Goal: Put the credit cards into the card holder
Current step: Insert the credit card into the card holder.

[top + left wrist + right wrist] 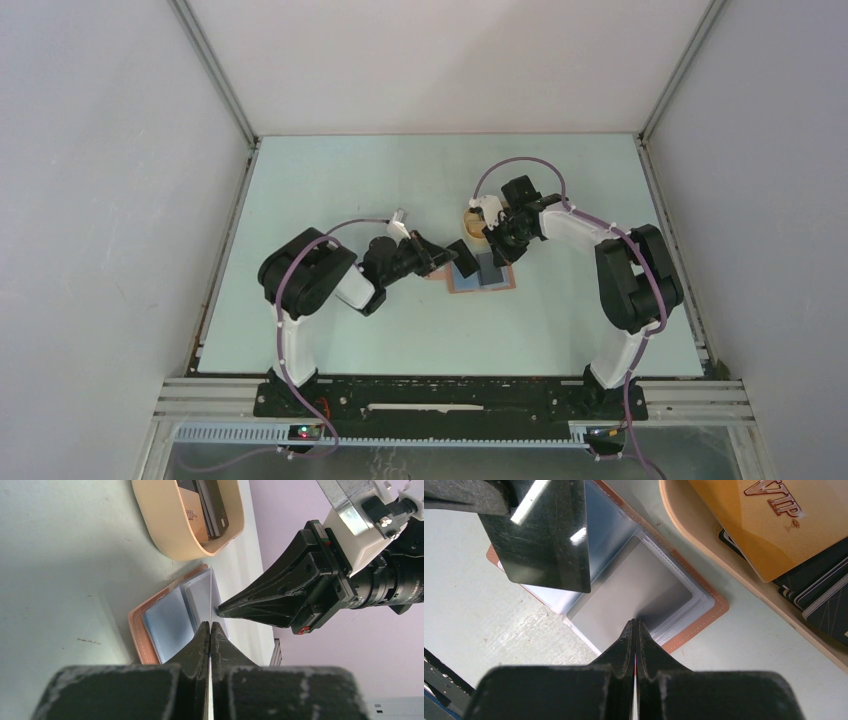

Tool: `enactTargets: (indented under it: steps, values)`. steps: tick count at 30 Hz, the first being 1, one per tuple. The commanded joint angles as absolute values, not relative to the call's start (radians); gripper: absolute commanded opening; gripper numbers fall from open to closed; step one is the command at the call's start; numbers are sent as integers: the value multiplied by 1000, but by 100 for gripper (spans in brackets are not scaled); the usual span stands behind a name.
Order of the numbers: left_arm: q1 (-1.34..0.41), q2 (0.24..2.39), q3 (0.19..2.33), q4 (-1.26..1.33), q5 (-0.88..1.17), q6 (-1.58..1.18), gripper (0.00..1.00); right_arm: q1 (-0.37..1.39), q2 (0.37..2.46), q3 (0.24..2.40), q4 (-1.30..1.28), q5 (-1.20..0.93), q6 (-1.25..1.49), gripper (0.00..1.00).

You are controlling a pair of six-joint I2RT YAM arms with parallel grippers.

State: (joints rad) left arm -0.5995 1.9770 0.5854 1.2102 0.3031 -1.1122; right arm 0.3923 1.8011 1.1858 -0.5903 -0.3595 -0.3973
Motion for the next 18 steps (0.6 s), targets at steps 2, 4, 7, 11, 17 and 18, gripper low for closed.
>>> enactTargets:
  steps: [2,4,7,11,17,18]
  values:
    - [-601,1981,583,1250,323,-1120,0,388,1819,1211,-614,-337,-394,0]
    - [-601,1980,592,1221,323,-1111,0,388,1819,1211,-612,-336,-395,0]
    - [-602,1978,601,1192,321,-1101,0,389,1818,1212,-614,-336,-396,0]
    - [-607,1971,613,1142,318,-1083,0,388,1818,1212,-614,-336,-395,0]
    - [-612,1974,634,1095,321,-1069,0,389,1816,1212,-614,-336,-396,0]
    - [-613,1973,637,1088,323,-1067,0,388,1818,1212,-614,-336,-397,0]
